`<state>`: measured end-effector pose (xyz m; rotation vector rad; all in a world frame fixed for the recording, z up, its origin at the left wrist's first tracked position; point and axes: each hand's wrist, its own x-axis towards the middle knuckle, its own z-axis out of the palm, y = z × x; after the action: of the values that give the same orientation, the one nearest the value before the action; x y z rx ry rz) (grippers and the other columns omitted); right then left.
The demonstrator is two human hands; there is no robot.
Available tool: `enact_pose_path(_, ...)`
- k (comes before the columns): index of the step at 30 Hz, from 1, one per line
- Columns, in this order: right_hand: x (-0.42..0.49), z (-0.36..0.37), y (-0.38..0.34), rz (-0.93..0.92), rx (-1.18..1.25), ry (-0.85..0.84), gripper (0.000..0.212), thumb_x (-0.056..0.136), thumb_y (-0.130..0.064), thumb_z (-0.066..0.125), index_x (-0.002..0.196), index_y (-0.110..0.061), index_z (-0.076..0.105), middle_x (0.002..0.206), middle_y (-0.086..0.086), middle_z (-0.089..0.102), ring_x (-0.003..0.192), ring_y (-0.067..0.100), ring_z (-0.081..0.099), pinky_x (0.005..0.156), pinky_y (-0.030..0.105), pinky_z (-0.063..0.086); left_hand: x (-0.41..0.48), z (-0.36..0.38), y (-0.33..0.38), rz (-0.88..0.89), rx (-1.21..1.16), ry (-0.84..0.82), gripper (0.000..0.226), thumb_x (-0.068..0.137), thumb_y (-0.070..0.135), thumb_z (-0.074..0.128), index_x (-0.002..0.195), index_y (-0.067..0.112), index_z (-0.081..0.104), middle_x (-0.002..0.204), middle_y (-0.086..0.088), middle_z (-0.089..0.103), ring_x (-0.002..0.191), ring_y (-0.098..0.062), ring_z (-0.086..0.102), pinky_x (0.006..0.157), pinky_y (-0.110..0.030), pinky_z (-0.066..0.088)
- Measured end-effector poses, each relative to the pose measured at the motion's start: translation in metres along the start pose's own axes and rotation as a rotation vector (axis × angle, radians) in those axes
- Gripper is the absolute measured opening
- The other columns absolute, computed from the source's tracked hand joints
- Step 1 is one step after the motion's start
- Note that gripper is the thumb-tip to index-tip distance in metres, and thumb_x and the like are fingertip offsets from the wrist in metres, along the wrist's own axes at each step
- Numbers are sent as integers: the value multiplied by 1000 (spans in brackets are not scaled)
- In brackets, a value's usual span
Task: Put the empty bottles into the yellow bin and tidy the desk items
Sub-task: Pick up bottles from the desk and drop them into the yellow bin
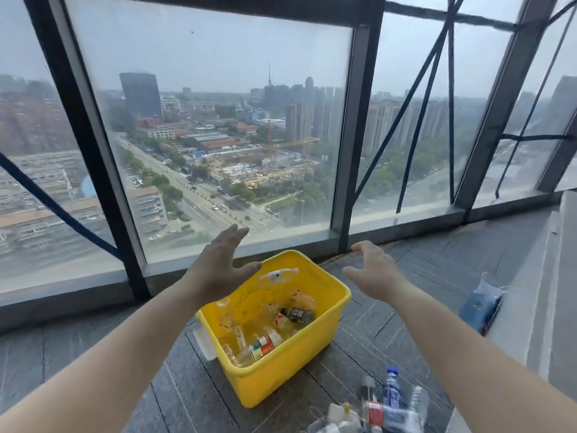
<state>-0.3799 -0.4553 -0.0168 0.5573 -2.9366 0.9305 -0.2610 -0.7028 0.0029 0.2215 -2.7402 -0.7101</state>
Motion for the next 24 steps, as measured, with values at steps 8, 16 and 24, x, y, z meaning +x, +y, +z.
enact_pose_path(8, -121, -65, 19, -118, 21, 115, 58, 89, -35, 59, 140, -15, 40, 144, 3, 43, 133, 22, 36, 107, 37, 32, -86, -21, 106, 244, -71, 103, 68, 87, 37, 64, 146, 26, 32, 153, 6, 30, 138, -13, 30, 104, -23, 24)
enact_pose_path(16, -263, -149, 68, -123, -55, 242, 56, 89, -37, 60, 139, -18, 43, 144, 0, 44, 135, 19, 34, 107, 29, 26, -183, 0, 215, 376, -143, 111, 60, 88, 34, 63, 142, 30, 37, 150, 10, 34, 135, -11, 34, 100, -20, 26)
enact_pose_path(24, -420, -235, 155, -48, -90, 402, 44, 86, -30, 66, 126, -17, 54, 132, 2, 52, 126, 20, 44, 103, 29, 32, -286, 49, 351, 475, -262, 84, 56, 87, 32, 64, 139, 31, 42, 146, 11, 39, 133, -7, 36, 97, -15, 25)
